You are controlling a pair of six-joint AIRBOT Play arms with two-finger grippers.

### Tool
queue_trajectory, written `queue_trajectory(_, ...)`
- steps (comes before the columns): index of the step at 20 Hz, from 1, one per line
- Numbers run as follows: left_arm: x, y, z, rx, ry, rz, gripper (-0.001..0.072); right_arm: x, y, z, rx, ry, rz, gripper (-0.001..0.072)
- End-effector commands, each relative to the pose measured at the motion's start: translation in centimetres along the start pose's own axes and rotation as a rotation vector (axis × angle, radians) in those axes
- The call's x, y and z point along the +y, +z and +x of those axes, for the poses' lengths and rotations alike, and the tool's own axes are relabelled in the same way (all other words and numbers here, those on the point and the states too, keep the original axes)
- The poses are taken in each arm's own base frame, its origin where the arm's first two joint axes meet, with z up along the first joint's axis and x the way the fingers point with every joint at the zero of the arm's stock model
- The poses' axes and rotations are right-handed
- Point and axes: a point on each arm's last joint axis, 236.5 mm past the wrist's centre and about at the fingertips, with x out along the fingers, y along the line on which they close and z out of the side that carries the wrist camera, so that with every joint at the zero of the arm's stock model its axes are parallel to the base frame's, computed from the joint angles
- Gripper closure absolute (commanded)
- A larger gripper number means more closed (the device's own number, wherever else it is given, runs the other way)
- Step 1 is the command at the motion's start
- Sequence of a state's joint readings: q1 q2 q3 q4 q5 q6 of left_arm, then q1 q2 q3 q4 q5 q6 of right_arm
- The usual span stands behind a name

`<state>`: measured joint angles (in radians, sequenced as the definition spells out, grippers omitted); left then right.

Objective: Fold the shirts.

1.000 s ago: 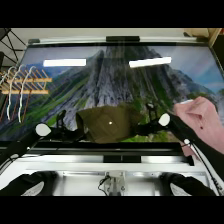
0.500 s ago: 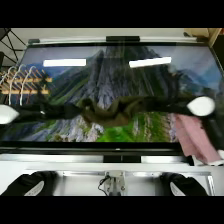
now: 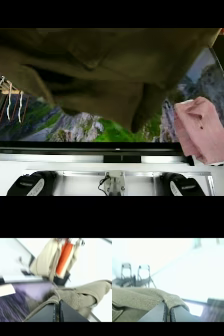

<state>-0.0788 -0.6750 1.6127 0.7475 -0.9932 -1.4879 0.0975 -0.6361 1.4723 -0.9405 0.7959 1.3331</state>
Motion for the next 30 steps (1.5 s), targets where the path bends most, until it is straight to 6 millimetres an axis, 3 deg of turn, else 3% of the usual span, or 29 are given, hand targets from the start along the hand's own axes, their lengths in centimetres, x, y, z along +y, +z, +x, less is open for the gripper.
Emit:
queue_trajectory(1,-1.6,1.3,-2.5,-0.038,0.031,0.088,0.0642,1.5,2.4,-2.1,-0.046,0.01,-0.033,0.0636)
queue_trajectory(3,1.3,-2.2,-2.8,0.106,0.145,0.051,0.0642,0.8,-0.9,-1.9,0.094,-0.015,0.004,0.0636)
queue_trajectory(5,4.5,-7.5,-3.1,0.298,0.238,-0.03,0.0642,-1.0,-6.0,-1.8,0.305,-0.074,0.064,0.0636)
queue_trajectory(8,8.5,-16.0,-2.4,0.539,0.279,-0.172,0.0642,-3.9,-16.5,-2.3,0.734,-0.146,0.162,0.0636)
queue_trajectory(10,11.6,-20.9,-0.9,0.599,0.307,-0.269,0.0641,-5.7,-23.6,-1.8,0.952,-0.161,0.249,0.0635)
queue_trajectory(13,16.2,-25.2,3.5,0.461,0.336,-0.418,0.0641,-9.7,-32.6,1.9,1.06,-0.216,0.369,0.0635)
queue_trajectory(16,20.2,-28.7,8.1,0.377,0.381,-0.488,0.0642,-13.8,-39.2,8.4,1.001,-0.264,0.495,0.0635)
queue_trajectory(18,22.7,-30.3,11.6,0.337,0.417,-0.514,0.064,-16.0,-42.0,13.0,0.877,-0.288,0.613,0.0635)
queue_trajectory(20,25.3,-30.7,15.0,0.286,0.45,-0.526,0.064,-18.3,-43.2,16.4,0.733,-0.334,0.73,0.0635)
queue_trajectory(21,26.4,-30.7,16.6,0.273,0.46,-0.524,0.0639,-19.3,-43.4,17.4,0.676,-0.352,0.763,0.0593)
queue_trajectory(22,27.3,-30.8,18.1,0.273,0.466,-0.524,0.0637,-19.9,-43.3,18.1,0.632,-0.36,0.781,0.0341)
queue_trajectory(23,28.0,-30.8,19.4,0.272,0.467,-0.518,0.0542,-20.0,-43.2,18.4,0.62,-0.35,0.766,0.0131)
queue_trajectory(24,28.5,-30.5,20.5,0.281,0.457,-0.491,0.0258,-19.6,-43.0,18.3,0.638,-0.322,0.714,0.0131)
queue_trajectory(25,28.6,-29.8,21.1,0.297,0.439,-0.451,0.0064,-18.6,-42.8,17.9,0.674,-0.27,0.652,0.0131)
queue_trajectory(26,28.7,-29.0,21.2,0.329,0.416,-0.39,0.0032,-17.4,-42.5,17.2,0.721,-0.213,0.591,0.0131)
queue_trajectory(28,29.1,-27.4,19.8,0.425,0.378,-0.262,0.0034,-14.5,-42.1,14.6,0.851,-0.107,0.502,0.0134)
queue_trajectory(30,31.2,-27.5,16.1,0.581,0.409,-0.242,0.0041,-11.3,-42.5,10.9,1.019,-0.018,0.459,0.0134)
